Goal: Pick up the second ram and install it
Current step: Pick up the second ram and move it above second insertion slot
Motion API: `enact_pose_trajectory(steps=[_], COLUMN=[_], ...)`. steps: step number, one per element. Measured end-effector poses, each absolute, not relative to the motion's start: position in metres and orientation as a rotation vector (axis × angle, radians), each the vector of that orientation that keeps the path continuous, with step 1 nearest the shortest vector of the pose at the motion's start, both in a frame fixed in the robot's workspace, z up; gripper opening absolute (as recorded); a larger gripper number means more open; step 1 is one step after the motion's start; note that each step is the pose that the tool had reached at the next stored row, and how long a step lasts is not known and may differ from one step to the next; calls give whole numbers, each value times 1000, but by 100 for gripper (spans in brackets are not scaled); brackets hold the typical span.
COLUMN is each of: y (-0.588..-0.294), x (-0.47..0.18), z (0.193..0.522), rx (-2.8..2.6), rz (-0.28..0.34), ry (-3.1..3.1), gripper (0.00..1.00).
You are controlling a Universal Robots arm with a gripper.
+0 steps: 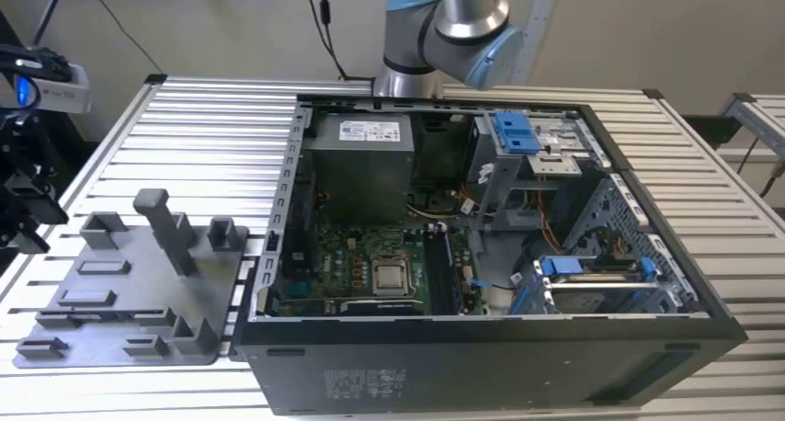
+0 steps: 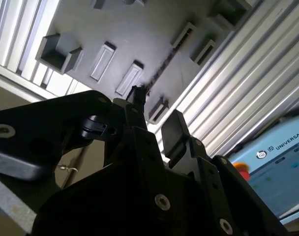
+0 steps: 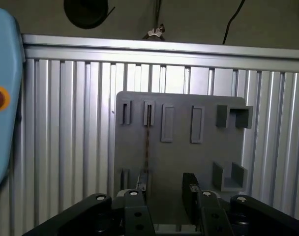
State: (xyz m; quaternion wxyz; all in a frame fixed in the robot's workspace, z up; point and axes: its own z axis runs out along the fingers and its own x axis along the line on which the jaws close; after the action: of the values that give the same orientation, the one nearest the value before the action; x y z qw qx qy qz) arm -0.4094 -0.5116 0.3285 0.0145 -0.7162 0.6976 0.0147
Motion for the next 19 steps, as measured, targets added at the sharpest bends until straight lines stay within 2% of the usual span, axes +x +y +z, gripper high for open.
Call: enact_pose_trajectory(steps=[19], y=[-512], x=[-409], z=[293], rx=[-2198], rz=[42], ry=[2200], gripper=[42])
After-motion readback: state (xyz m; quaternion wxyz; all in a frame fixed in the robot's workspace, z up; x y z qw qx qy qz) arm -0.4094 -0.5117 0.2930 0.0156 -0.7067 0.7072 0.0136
